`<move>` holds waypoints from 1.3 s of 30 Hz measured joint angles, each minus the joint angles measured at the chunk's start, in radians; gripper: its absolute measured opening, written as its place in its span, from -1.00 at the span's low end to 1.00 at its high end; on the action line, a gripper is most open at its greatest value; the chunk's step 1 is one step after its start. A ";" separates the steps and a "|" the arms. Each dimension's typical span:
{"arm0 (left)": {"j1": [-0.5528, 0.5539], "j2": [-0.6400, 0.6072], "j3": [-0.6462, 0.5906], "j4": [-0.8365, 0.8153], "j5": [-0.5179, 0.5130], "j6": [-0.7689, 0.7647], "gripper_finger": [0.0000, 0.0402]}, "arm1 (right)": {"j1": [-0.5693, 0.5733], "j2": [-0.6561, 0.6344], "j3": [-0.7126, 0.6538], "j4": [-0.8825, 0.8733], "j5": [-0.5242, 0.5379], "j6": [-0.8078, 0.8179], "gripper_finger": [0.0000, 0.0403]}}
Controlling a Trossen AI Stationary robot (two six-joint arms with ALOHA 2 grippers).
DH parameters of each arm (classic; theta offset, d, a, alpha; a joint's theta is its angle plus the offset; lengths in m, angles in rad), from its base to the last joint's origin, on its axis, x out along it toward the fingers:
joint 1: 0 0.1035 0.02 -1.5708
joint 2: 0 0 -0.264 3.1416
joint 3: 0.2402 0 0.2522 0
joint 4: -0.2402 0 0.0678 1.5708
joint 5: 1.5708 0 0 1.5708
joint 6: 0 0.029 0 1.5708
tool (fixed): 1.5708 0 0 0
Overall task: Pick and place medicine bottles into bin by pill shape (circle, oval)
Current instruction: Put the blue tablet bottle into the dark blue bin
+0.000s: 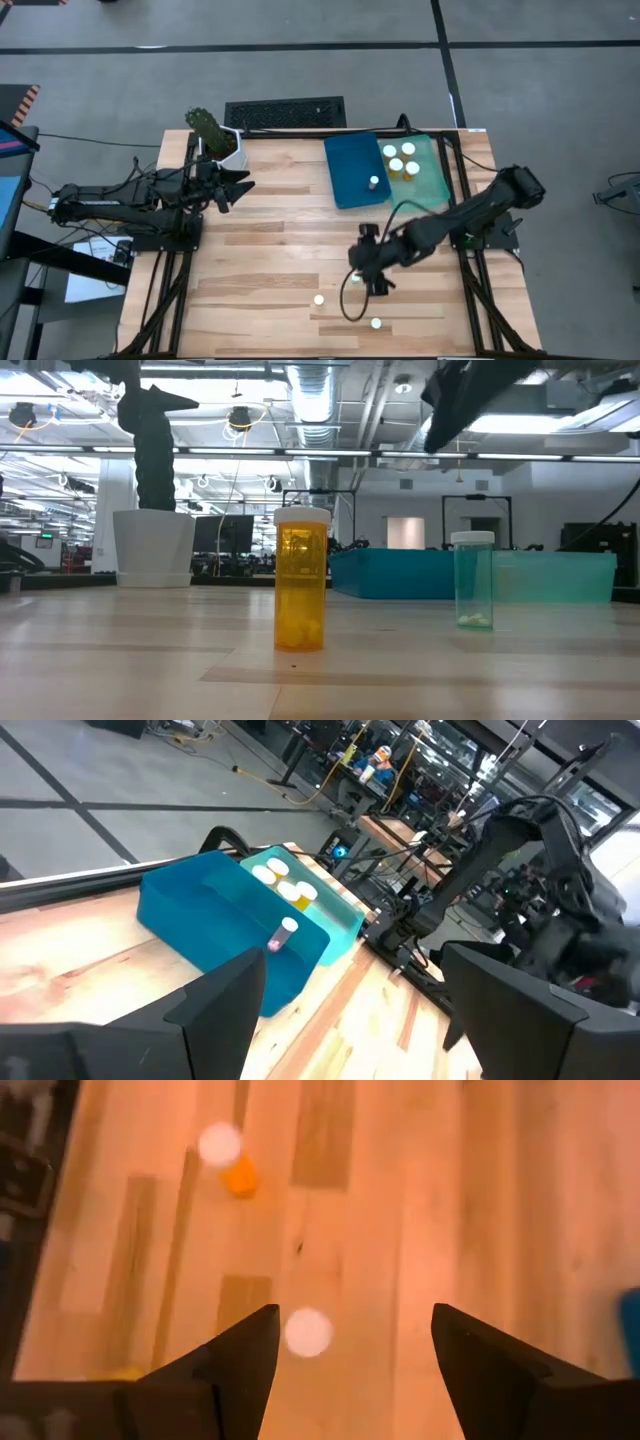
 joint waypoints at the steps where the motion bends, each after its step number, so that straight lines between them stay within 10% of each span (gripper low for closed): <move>1: 0.000 0.000 0.000 -0.002 0.000 -0.006 0.48 | 0.015 0.020 -0.001 0.012 0.000 0.001 0.34; 39: 0.000 0.000 0.000 -0.023 0.012 -0.037 0.48 | 0.051 0.214 -0.032 0.093 0.019 0.044 0.30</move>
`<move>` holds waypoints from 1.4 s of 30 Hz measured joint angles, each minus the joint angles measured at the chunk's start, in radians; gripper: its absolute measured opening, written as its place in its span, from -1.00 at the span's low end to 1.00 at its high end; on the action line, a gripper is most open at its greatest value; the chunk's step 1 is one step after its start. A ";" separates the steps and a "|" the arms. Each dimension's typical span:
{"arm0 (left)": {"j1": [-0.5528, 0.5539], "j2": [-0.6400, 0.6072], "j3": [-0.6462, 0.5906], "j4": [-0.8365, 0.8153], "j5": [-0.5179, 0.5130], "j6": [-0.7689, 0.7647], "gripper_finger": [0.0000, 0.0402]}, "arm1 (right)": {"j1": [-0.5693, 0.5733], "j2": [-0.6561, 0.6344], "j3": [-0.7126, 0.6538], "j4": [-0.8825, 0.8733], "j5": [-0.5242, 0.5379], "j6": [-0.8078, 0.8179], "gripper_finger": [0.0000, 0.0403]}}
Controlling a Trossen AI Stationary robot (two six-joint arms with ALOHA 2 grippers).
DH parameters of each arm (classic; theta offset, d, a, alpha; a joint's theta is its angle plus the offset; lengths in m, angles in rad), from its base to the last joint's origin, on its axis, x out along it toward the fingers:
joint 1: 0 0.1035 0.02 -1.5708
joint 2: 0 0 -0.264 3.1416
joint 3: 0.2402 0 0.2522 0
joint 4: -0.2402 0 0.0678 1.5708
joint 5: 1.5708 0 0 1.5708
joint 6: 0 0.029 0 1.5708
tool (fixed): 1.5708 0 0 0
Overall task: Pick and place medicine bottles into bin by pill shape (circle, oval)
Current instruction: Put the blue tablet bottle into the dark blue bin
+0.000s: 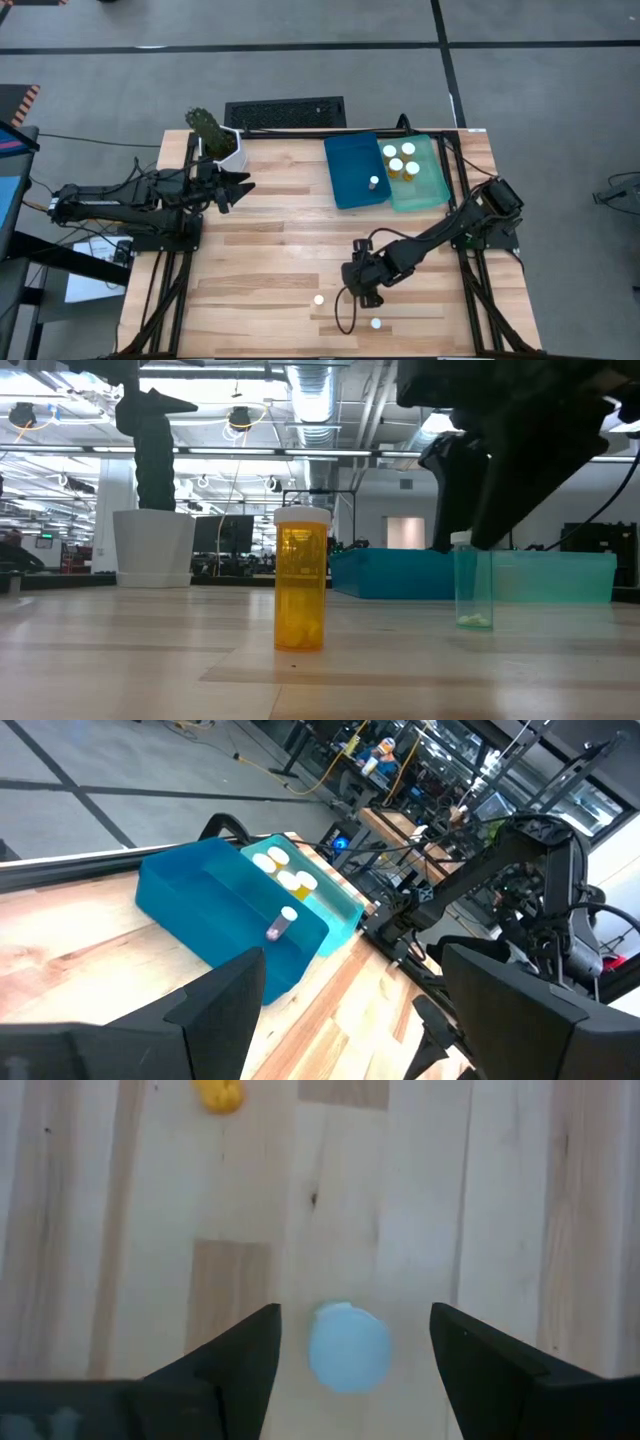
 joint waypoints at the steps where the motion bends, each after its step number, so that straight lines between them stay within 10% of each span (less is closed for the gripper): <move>1: 0.000 0.000 0.000 0.000 0.000 0.000 0.48 | -0.002 0.000 0.000 -0.003 0.000 -0.003 0.27; 18: 0.000 0.000 0.000 0.000 0.000 0.000 0.48 | -0.006 0.000 0.000 -0.002 -0.024 -0.020 -0.41; 28: 0.000 0.000 0.000 0.001 0.000 0.000 0.48 | -0.029 -0.085 0.000 -0.046 -0.025 -0.047 -0.38; 42: 0.000 0.000 0.000 0.005 -0.001 0.000 0.48 | -0.427 -0.439 0.001 -0.151 0.058 -0.195 -0.38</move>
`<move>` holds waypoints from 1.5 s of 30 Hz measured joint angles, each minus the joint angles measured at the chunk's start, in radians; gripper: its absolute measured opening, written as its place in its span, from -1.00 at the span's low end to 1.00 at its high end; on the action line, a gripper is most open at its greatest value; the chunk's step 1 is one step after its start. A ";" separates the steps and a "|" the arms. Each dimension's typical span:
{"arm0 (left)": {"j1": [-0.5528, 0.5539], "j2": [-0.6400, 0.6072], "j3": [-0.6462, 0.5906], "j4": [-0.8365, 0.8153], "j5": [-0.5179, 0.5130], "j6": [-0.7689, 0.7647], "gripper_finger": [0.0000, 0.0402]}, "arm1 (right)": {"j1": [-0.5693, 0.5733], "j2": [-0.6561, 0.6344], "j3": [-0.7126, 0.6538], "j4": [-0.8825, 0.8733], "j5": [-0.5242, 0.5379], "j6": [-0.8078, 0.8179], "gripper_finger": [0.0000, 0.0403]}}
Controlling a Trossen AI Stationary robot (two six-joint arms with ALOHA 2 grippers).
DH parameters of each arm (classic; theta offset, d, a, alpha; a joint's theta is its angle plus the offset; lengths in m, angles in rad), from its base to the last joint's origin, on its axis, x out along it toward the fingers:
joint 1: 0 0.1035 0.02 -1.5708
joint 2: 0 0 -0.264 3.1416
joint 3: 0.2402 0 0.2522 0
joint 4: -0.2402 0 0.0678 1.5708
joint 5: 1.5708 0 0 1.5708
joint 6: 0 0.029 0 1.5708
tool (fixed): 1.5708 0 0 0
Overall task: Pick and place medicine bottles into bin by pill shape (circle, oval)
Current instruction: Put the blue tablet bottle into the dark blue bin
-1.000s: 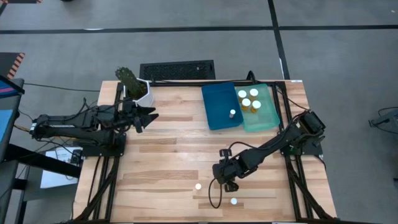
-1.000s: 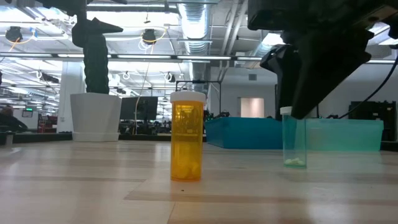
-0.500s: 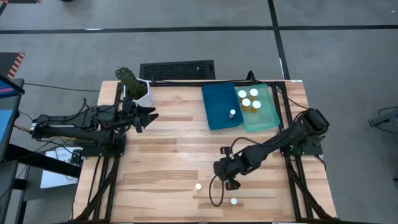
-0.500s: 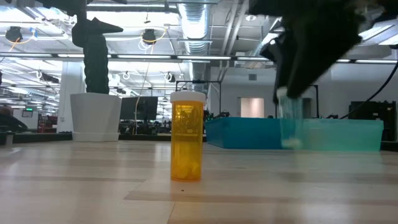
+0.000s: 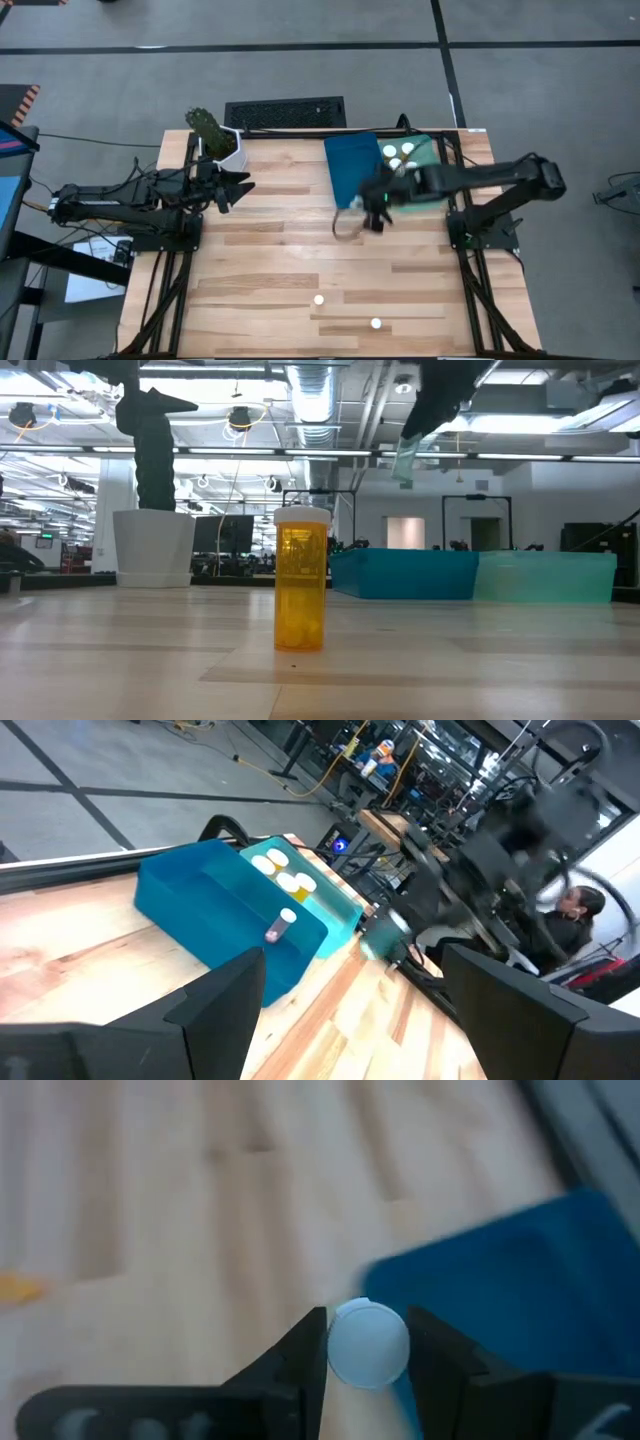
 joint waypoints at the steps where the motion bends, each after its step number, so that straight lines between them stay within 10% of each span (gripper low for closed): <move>1: 0.000 0.000 0.000 0.000 -0.001 0.000 0.48 | -0.041 -0.010 0.000 -0.007 0.000 -0.013 -0.38; 18: 0.000 0.000 0.000 0.000 -0.004 0.003 0.48 | -0.482 0.200 0.001 0.022 -0.087 -0.152 -0.37; 45: 0.000 0.000 0.000 -0.005 -0.004 0.007 0.48 | -0.554 0.373 0.000 0.101 -0.113 -0.077 -0.34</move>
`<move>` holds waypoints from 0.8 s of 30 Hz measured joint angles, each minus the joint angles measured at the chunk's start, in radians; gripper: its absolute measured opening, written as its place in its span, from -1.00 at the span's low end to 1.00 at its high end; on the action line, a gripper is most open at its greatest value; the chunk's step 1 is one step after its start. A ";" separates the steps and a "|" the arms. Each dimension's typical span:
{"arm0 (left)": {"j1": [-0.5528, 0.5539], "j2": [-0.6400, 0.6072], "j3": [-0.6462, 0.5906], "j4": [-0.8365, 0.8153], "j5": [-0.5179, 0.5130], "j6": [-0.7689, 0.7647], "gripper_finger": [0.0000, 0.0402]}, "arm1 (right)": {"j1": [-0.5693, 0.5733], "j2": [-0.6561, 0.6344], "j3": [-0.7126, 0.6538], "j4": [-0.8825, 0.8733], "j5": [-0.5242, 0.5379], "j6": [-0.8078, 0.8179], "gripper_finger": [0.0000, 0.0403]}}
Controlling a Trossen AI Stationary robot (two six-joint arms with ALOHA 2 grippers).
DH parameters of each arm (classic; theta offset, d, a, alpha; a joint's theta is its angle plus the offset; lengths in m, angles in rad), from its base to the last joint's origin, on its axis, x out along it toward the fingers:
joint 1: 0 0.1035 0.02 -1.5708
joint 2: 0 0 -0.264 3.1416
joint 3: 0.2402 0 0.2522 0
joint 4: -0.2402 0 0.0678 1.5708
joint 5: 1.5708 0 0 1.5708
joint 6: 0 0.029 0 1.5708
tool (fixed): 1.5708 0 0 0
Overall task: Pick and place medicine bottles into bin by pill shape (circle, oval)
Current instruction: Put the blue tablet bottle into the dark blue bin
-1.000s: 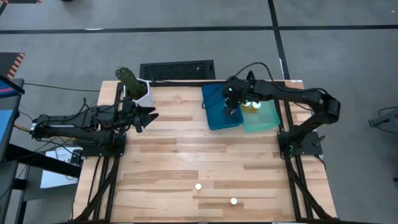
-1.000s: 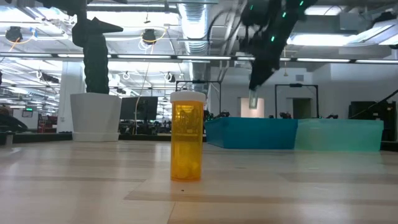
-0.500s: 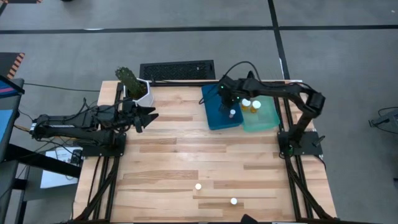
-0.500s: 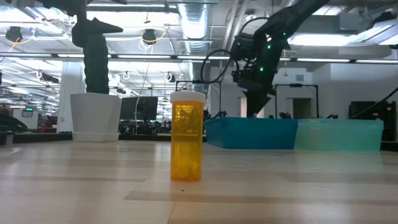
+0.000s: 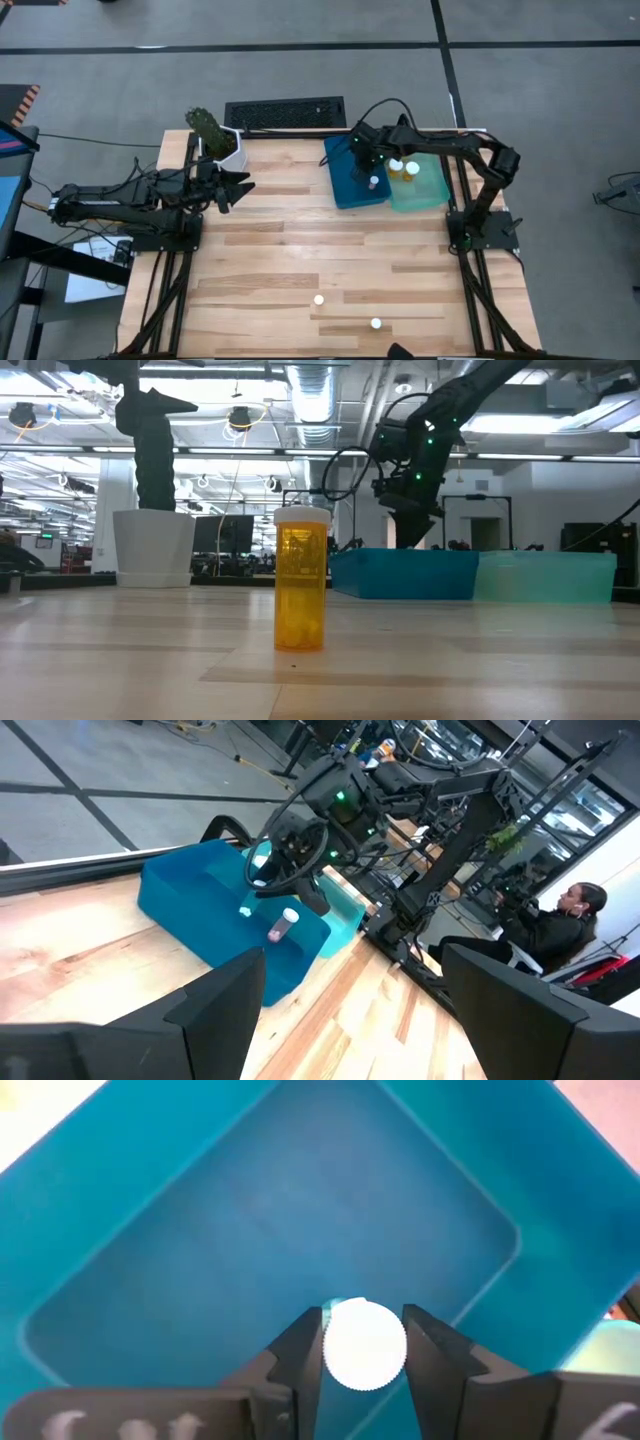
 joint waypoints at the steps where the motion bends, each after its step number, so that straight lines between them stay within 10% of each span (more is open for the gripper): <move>1: 0.000 0.000 0.000 0.000 0.000 0.000 0.48 | -0.001 0.000 0.000 -0.002 0.000 0.000 -0.34; 24: 0.000 0.000 0.000 0.000 0.000 -0.003 0.48 | 0.032 0.000 0.000 -0.033 0.009 0.129 -0.36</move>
